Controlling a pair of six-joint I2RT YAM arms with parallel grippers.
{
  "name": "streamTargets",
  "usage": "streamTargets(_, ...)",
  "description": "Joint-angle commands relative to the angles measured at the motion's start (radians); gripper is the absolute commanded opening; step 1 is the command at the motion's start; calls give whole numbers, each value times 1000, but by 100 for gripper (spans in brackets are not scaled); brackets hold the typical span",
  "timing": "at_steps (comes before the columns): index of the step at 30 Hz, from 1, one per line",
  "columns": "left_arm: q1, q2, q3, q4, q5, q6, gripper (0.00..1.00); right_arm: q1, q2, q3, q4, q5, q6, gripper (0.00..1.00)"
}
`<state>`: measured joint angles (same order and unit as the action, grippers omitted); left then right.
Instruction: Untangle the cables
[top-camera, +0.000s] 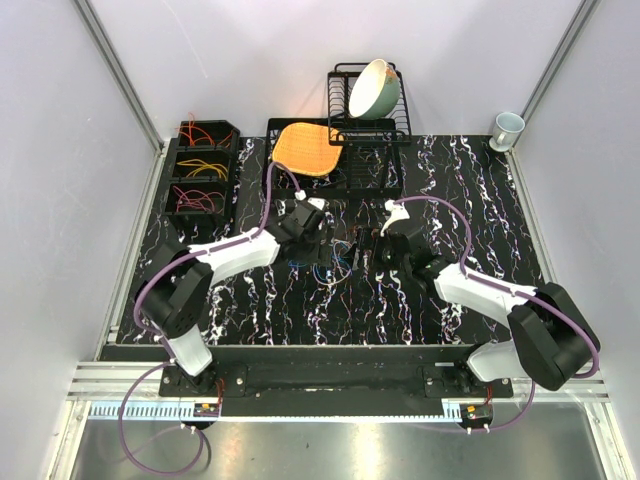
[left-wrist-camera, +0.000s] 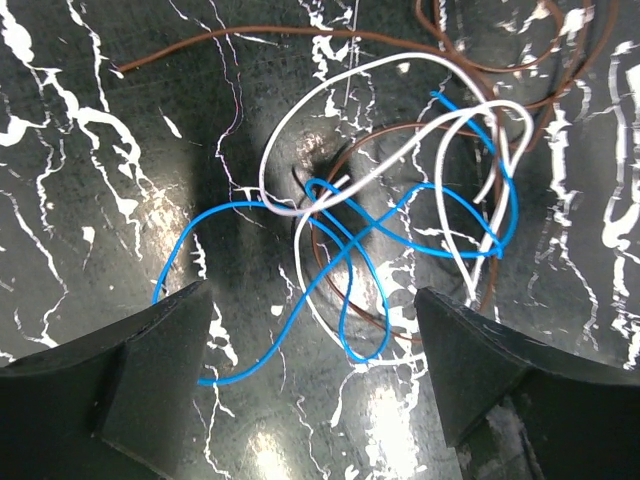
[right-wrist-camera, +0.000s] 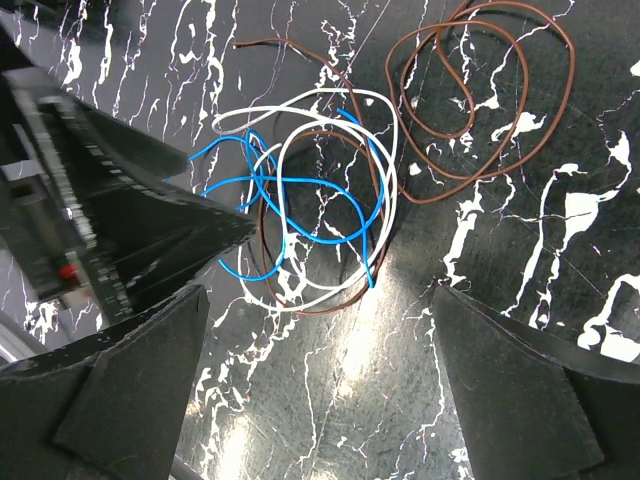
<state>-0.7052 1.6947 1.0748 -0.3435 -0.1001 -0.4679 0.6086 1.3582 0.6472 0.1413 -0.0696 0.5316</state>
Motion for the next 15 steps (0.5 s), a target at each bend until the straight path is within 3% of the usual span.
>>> streamTargets(1, -4, 37, 45, 21, 26, 11, 83, -4, 1, 39, 17, 11, 2, 100)
streamTargets(3, -5, 45, 43, 21, 28, 9, 82, -6, -1, 40, 17, 13, 2, 100)
streamTargets(9, -5, 40, 31, 21, 28, 8, 67, -4, -4, 39, 18, 10, 1, 100)
streamTargets(15, -10, 26, 13, 29, 27, -2, 42, -4, -4, 37, 20, 10, 2, 100)
